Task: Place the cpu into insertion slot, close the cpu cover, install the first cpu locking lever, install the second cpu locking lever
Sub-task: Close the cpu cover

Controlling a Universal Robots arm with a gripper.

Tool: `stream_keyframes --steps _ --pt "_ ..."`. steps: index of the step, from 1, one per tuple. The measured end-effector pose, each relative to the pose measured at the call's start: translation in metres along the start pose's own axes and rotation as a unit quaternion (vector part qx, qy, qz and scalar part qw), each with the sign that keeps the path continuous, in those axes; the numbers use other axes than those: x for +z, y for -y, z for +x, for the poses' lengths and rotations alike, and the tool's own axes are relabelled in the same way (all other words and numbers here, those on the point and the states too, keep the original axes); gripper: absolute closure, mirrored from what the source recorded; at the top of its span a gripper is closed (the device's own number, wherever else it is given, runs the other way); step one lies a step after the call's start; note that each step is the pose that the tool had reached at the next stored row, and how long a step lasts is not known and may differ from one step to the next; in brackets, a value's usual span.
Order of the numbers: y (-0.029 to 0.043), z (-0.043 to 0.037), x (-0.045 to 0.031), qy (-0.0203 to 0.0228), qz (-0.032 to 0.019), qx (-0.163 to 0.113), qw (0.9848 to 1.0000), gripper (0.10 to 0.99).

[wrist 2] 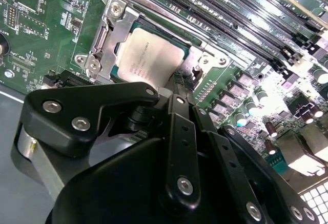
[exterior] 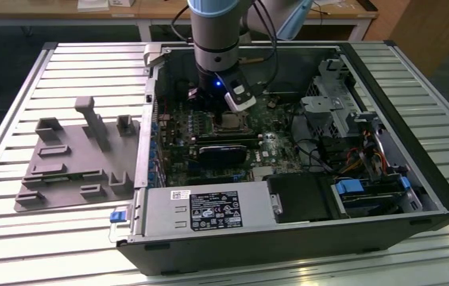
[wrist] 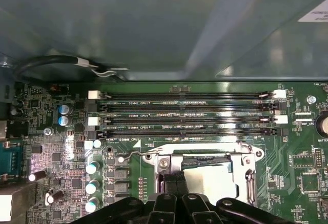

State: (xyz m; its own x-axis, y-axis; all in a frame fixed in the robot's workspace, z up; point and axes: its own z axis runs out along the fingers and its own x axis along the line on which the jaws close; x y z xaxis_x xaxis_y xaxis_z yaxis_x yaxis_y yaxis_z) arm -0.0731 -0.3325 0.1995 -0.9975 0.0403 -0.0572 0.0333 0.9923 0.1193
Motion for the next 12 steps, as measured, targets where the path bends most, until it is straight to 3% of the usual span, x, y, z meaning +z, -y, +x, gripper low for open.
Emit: stream_keyframes --steps 12 --pt "-0.0004 -0.0037 0.0002 0.0000 0.0000 0.000 1.0000 0.984"
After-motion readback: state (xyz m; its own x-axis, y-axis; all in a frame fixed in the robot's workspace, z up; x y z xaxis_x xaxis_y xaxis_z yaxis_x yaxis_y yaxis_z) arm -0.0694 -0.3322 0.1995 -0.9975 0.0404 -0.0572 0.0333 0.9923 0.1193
